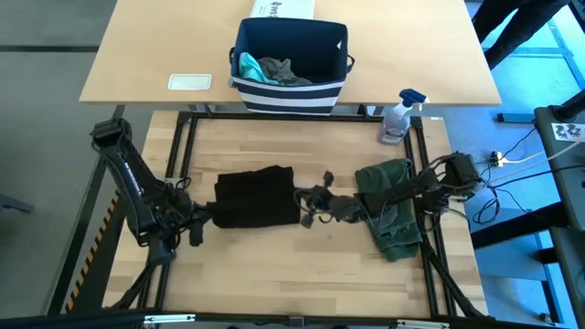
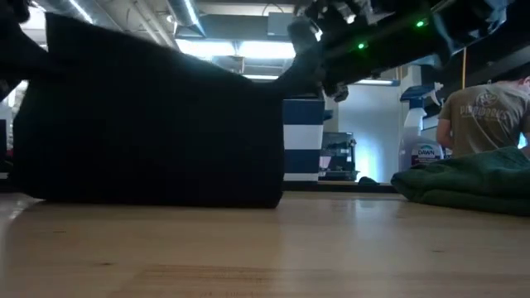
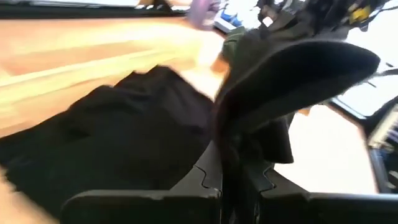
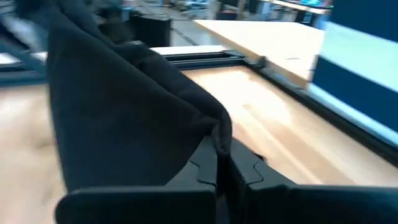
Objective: Fold Laundry from Bin
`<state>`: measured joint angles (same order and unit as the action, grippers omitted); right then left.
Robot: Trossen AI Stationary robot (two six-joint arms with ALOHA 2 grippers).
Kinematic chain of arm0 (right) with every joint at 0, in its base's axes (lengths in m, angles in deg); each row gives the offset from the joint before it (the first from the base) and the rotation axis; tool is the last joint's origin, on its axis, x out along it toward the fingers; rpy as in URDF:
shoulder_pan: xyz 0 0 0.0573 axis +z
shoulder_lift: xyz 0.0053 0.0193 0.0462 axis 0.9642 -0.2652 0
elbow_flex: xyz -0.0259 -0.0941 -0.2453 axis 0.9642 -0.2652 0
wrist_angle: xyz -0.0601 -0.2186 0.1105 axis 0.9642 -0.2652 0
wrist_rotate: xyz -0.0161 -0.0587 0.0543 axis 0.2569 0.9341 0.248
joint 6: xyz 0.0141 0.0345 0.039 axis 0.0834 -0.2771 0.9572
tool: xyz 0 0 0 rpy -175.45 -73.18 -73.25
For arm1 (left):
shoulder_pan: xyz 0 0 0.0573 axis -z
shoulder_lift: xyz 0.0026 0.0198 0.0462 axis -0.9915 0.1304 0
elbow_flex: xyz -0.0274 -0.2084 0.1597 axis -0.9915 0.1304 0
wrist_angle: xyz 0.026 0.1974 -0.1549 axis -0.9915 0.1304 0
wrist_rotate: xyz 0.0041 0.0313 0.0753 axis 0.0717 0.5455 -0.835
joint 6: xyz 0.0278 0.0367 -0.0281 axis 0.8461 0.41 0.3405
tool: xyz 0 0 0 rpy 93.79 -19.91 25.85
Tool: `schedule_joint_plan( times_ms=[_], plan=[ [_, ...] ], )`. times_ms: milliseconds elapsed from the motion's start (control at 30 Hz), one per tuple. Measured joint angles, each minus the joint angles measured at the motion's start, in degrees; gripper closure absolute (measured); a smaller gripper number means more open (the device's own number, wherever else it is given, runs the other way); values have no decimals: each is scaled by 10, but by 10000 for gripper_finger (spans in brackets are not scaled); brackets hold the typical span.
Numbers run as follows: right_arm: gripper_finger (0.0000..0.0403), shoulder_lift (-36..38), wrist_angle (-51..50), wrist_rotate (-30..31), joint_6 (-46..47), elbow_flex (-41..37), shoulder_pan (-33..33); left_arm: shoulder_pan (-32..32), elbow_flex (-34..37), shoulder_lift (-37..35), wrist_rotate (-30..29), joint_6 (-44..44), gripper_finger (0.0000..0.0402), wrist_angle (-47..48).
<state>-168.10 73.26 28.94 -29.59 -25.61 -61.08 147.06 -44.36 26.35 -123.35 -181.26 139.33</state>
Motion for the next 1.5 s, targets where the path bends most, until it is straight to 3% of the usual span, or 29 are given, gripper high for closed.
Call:
schedule_joint_plan(
  times_ms=[233,400,633,833,1067,1300,1500],
  plan=[
    [401,0,-24,-18,16,1,-67,-52,0,-3,96,-57,398,90],
    [401,-8,-48,-95,28,1,-118,-91,16,-3,132,-57,398,101],
    [400,-43,-43,-166,28,11,-162,-120,83,-3,172,-57,398,10],
    [397,-115,-42,-212,28,64,-179,-144,133,-2,198,-57,389,-62],
    [395,-173,-71,-194,24,113,-179,-176,136,-2,203,-26,372,-67],
    [392,-177,-103,-179,27,116,-178,-181,136,-3,199,22,366,-79],
    [338,-177,-106,-177,27,116,-177,-181,128,-3,156,34,333,-72]
  ],
)
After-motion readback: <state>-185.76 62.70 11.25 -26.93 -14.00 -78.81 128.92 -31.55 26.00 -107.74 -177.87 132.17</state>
